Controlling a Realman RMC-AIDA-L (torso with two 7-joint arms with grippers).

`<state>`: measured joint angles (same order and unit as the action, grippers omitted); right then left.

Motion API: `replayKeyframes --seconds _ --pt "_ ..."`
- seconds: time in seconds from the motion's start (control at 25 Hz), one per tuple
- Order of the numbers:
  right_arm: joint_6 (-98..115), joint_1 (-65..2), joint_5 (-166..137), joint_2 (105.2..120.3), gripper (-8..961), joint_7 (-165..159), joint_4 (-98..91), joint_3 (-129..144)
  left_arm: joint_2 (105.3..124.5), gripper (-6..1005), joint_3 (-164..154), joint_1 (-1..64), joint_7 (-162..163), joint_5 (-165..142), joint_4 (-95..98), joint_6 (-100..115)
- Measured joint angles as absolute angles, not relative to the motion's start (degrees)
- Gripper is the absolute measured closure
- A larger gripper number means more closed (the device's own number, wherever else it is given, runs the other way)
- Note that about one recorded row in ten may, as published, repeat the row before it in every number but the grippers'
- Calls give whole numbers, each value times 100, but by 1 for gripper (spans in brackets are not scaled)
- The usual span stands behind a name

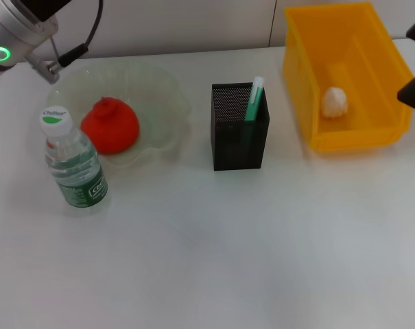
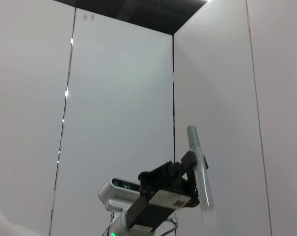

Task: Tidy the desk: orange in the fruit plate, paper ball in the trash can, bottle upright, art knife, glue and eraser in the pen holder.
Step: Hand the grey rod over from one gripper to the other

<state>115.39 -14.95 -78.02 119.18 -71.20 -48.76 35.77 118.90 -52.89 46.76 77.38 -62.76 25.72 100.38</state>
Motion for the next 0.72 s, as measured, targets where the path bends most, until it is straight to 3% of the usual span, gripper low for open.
replayKeyframes --seconds 0.72 --pt "10647 -2355 -7891 11931 140 -7127 -4805 4358 11919 862 -5450 4658 7700 -6129 2377 10287"
